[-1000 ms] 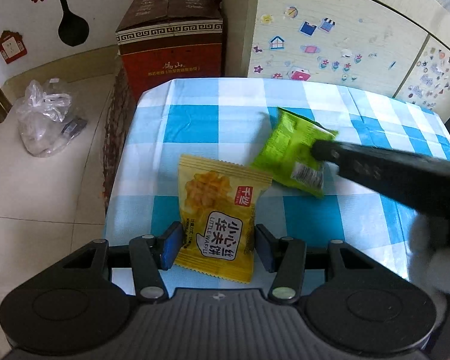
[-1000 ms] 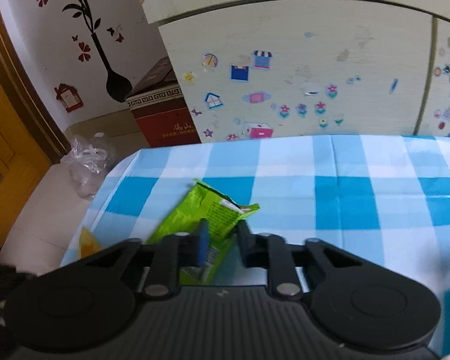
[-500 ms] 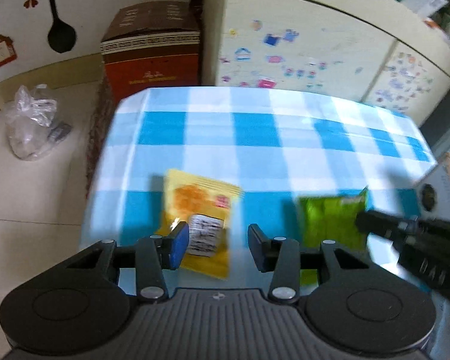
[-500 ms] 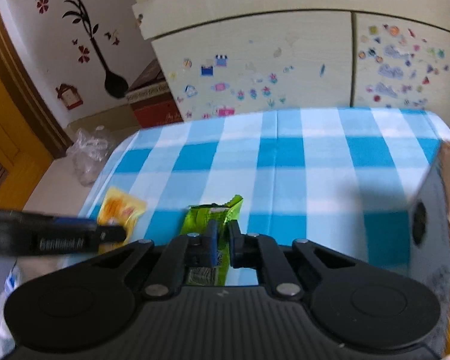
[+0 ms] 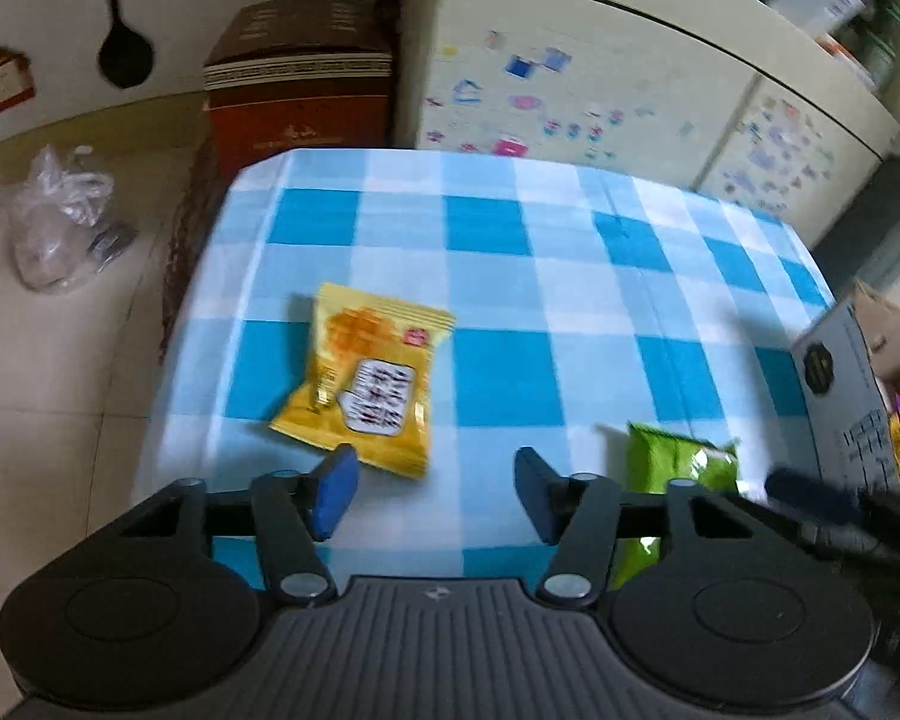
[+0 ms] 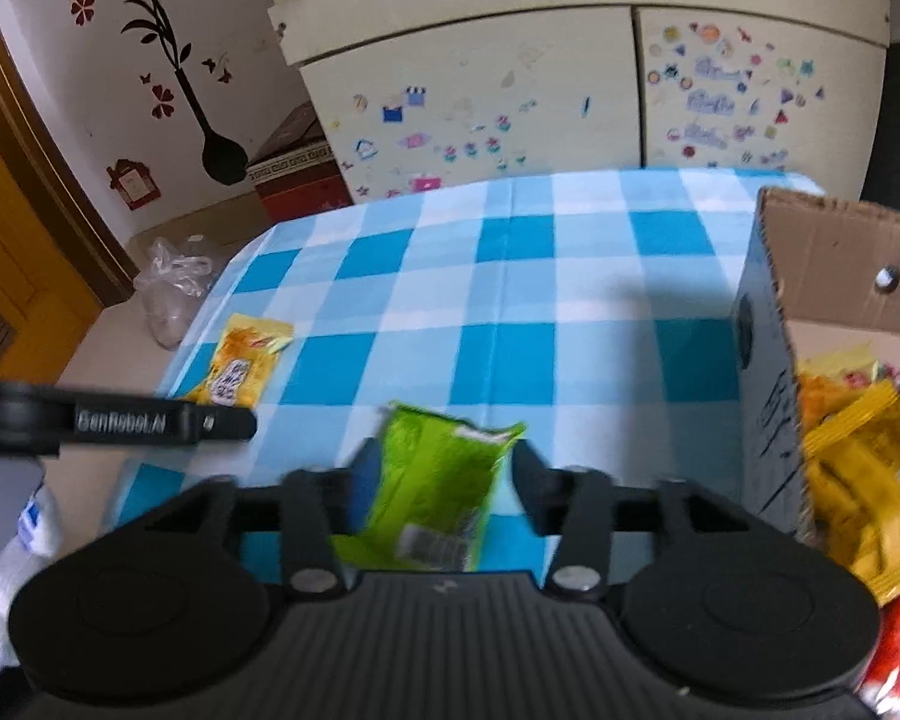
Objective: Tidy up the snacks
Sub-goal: 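Grasp the green packet with the right gripper while the left gripper closes on the yellow waffle packet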
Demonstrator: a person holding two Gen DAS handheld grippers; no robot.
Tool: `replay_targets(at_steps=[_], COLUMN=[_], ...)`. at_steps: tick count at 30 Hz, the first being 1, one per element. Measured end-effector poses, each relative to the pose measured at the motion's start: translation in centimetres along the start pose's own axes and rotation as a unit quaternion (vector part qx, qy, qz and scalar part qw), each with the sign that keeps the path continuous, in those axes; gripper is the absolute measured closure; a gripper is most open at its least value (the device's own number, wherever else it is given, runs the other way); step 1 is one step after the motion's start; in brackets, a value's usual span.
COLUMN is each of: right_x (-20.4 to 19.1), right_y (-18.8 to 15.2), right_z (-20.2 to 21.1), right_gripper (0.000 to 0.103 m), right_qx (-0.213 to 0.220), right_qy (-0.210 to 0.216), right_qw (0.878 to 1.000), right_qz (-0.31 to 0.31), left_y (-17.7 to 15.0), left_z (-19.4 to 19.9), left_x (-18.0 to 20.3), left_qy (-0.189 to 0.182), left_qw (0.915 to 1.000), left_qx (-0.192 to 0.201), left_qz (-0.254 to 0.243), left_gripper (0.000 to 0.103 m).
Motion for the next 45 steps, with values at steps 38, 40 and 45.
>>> replay_targets(at_steps=[38,40,45], right_x=[-1.2,-1.1,-0.7], right_y=[-0.7,-0.6,-0.3], right_z=[-3.8,-3.7,-3.5], right_gripper=[0.037,0.041,0.048], right_qx=[-0.019,-0.017,-0.015], right_qy=[-0.077,-0.078,-0.068], right_qw=[0.996,0.996,0.997], right_qz=[0.029,0.026,0.012], left_y=[3.6,3.4,3.0], left_z=[-4.9,-4.6,-3.9], left_x=[0.5,1.0,1.3], left_qy=[0.043,0.032,0.042], left_qw=[0.9864,0.9872,0.9890], left_qx=[0.035,0.035,0.033], left_qz=[-0.155,-0.152,-0.138], left_gripper=[0.030,0.041,0.049])
Point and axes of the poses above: each gripper's, at about its wrist camera, not at the fingertips, and z roughly against the way its jaws point, x to its right, y to its top, the point moved 10 cm from there along -z, roughly the way its jaws point, and after that the axes turned 3 degrees about -x, right-handed, at the moved point
